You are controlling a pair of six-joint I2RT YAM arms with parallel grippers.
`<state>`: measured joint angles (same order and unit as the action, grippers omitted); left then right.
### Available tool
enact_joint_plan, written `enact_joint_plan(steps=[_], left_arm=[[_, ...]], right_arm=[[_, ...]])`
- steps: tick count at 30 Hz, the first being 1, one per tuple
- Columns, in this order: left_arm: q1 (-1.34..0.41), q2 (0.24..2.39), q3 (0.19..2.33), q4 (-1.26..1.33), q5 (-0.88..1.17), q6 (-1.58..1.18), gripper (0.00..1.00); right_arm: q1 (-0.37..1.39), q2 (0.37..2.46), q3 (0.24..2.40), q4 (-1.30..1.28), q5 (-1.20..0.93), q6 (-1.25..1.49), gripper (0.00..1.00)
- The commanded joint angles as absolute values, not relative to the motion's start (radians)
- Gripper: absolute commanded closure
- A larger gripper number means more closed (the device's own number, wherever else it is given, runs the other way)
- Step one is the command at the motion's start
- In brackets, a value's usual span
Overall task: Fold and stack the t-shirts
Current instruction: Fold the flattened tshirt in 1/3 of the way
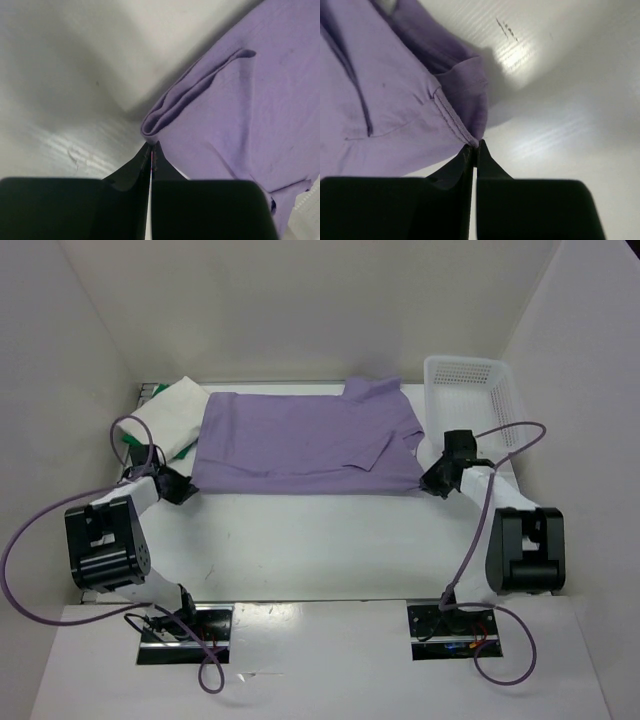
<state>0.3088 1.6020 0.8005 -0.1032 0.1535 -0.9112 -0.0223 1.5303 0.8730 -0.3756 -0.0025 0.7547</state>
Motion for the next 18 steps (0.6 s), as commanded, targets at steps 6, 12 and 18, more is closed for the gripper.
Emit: enact_joint_plan(steps=[6,12,18], left_arm=[[0.331,1.352,0.739,-0.302,0.167,-0.845,1.0],[0.331,1.137,0.658,-0.477,0.167,-0.845,1.0],[0.331,1.068,0.669,-0.632,0.258,-0.882,1.0]], right_arm=[[-0.097,1.191,0.792,-0.616,-0.067,0.81,1.0],[-0.144,1.103,0.864,-0.843,-0.043,0.784,1.0],[-0.129,1.069,0.919,-0.952,-0.02,0.752,0.99]])
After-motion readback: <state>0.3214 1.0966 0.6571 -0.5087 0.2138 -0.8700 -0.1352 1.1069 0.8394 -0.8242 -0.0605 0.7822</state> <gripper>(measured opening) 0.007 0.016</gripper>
